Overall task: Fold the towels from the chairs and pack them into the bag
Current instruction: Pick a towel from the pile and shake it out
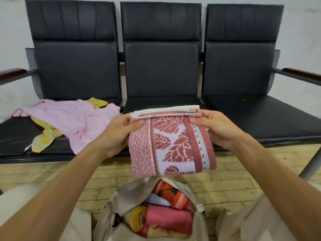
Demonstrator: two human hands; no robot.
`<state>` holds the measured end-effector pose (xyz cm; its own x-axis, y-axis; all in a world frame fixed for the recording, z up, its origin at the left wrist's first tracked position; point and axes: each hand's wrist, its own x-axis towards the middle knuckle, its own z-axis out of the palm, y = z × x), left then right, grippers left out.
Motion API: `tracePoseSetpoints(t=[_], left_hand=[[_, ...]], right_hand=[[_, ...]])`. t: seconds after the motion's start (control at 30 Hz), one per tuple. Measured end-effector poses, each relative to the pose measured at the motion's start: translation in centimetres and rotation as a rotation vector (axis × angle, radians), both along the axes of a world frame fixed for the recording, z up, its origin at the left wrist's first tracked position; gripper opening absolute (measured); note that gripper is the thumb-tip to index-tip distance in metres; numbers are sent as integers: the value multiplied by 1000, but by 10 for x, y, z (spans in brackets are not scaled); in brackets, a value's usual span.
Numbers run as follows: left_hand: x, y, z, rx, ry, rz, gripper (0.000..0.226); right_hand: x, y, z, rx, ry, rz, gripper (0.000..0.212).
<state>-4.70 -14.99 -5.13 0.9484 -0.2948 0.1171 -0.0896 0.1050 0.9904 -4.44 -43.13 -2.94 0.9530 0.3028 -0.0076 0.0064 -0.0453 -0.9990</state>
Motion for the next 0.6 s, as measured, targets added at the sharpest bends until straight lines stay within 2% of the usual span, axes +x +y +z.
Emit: tracePoseSetpoints(t=[0.13, 0.37, 0.5, 0.6], left_hand=[[-1, -5, -3, 26, -17, -45, 23], [-3, -12, -3, 101, -89, -40, 28], [1, -11, -2, 43, -83, -54, 30], [-2, -11, -1, -17, -23, -34, 28]], right_hand=[[-3, -3, 0, 71, 83, -48, 25], [-1, -4, -2, 172, 144, -58, 25], [2, -5, -3, 134, 119, -76, 23], [4, -2, -7, 91, 81, -86, 31]])
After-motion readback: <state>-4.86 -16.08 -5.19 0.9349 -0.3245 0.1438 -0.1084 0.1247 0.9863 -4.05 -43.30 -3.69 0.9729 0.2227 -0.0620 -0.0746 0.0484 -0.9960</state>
